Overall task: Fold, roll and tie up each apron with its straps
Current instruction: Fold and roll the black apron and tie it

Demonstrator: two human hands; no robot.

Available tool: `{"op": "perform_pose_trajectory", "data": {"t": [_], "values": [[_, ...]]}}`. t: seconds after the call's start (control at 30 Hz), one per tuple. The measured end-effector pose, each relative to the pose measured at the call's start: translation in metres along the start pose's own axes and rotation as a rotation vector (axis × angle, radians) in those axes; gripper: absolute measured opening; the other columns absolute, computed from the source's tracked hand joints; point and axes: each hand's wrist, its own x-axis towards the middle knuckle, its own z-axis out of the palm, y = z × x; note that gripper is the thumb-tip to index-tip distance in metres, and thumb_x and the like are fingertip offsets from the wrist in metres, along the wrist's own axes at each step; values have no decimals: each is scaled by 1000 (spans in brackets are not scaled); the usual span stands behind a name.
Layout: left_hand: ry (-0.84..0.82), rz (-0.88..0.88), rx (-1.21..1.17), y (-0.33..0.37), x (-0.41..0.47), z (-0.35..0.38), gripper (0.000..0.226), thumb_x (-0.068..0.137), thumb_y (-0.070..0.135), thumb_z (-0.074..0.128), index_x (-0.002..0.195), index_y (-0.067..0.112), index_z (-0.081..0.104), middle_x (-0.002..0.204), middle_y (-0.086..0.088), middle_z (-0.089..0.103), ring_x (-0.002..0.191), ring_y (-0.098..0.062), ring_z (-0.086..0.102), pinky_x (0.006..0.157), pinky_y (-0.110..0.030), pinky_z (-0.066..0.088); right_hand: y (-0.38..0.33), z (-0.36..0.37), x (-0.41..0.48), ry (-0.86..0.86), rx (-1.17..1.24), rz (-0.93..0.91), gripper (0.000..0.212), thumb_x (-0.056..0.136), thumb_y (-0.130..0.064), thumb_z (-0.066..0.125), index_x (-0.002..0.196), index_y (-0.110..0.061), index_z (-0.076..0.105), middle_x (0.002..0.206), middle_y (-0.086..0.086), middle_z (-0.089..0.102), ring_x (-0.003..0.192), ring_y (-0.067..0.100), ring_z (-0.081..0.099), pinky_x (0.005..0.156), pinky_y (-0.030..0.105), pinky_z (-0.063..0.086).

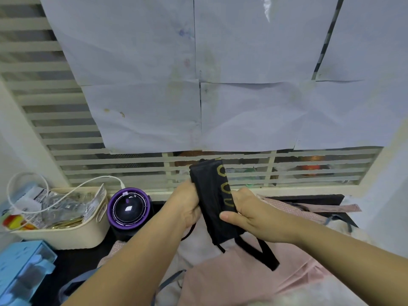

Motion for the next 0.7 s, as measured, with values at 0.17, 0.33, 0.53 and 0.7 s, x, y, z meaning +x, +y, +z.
{"op": "perform_pose_trajectory", "data": {"t": [0.17, 0.33, 0.53, 0.7], "values": [[-21, 38, -22, 13, -2, 1, 24, 100, 11, 44, 97, 2, 66, 101, -23, 68, 86, -34, 64, 78, -45, 55, 0, -8, 5, -35, -20, 23, 38, 98, -44, 41, 72, -18, 33, 86, -10, 32, 85, 2, 32, 78, 13, 32], [-58, 15, -63, 15, -3, -3, 23, 96, 11, 51, 110, -1, 64, 103, -23, 67, 84, -32, 66, 67, -40, 59, -2, -10, 6, -72, 54, 38, 43, 99, -41, 42, 69, -11, 38, 76, 0, 39, 64, 7, 38, 66, 17, 38], [-154, -61, 17, 16, -10, -8, 28, 99, 10, 45, 88, 0, 69, 79, -16, 70, 67, -24, 69, 62, -32, 60, -12, -12, 2, -194, -26, 2, 45, 100, -40, 41, 63, -17, 27, 61, -4, 27, 52, 8, 33, 56, 20, 31], [-164, -103, -114, 22, -13, -11, 70, 88, 60, 40, 117, 1, 62, 103, -22, 70, 92, -32, 69, 84, -42, 57, -11, -4, 6, -93, 21, 45, 46, 99, -39, 46, 61, -20, 27, 48, -7, 37, 51, 5, 39, 55, 17, 32]]}}
